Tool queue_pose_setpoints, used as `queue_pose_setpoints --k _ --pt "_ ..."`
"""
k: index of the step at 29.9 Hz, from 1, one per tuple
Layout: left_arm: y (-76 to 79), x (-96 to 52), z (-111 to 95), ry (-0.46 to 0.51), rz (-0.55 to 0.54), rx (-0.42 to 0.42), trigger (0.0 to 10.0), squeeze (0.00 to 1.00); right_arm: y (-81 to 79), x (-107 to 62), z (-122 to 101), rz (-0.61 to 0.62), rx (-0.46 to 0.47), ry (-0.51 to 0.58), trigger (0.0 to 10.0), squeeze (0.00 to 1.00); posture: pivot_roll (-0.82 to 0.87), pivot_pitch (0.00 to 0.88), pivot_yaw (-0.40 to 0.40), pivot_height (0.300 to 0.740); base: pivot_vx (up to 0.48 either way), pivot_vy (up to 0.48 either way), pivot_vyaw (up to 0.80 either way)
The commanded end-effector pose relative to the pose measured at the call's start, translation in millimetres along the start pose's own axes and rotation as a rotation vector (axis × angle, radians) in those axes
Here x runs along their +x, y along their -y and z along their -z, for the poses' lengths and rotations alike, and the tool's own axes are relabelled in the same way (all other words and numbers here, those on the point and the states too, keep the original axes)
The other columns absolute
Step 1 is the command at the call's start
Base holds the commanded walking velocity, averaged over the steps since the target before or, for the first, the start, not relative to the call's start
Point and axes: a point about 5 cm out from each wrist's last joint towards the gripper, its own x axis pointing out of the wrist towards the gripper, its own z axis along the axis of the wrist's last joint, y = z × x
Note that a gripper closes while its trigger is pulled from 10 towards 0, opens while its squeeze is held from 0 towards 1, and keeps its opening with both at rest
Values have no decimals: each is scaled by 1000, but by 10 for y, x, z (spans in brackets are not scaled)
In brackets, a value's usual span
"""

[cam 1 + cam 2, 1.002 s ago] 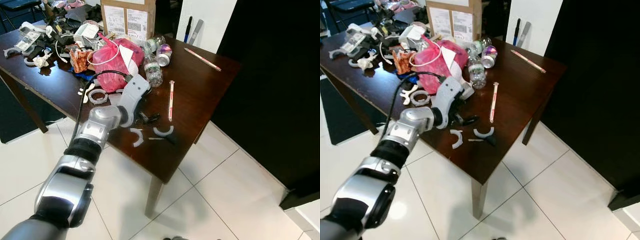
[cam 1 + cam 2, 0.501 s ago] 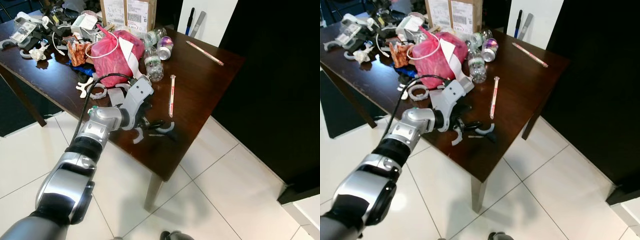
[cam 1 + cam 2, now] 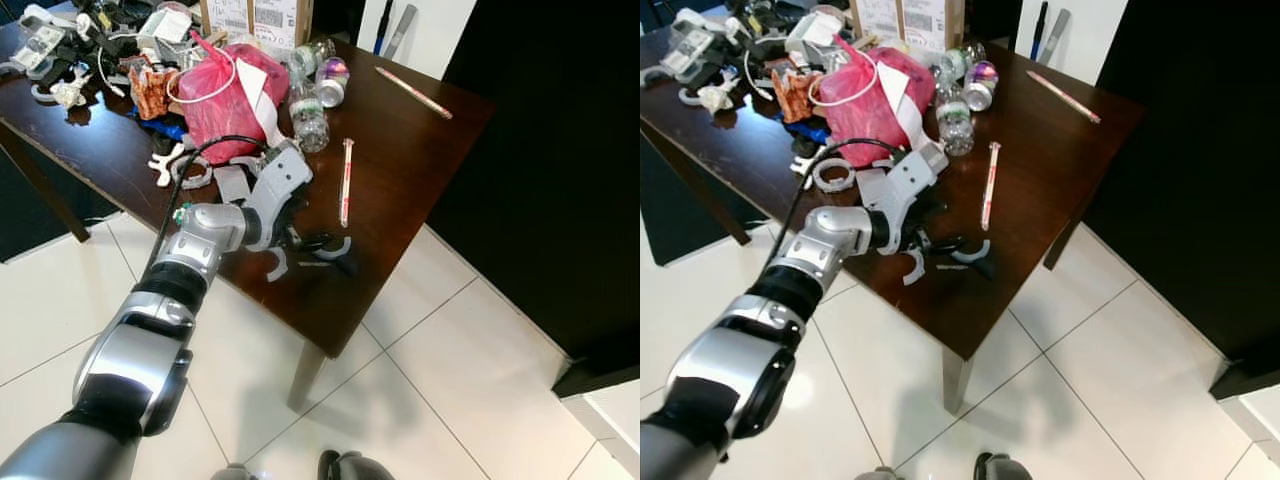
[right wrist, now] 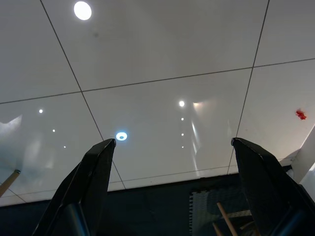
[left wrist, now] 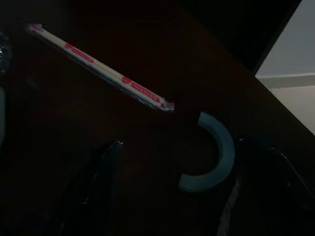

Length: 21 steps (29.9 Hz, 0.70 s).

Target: Picking trash to rubbish bin

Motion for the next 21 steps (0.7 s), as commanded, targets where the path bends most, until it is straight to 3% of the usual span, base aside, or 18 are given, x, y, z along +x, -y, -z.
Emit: queue_pose_setpoints --k 1,19,20,21 --pt "38 53 -16 -15 31 26 10000 0 -21 -9 141 -10 4 -35 10000 0 -32 302 -56 740 0 0 0" --pt "38 113 -83 -52 75 88 10000 0 -95 -12 220 -22 34 -40 10000 0 -63 331 -38 740 0 0 0" --pt "43 115 -73 -58 83 85 9137 0 -93 -13 221 -21 36 -40 10000 0 -65 334 -38 740 0 0 0" --pt "46 116 -67 -63 89 84 9137 0 -91 -13 222 -21 37 -40 10000 0 -65 334 -38 740 0 0 0"
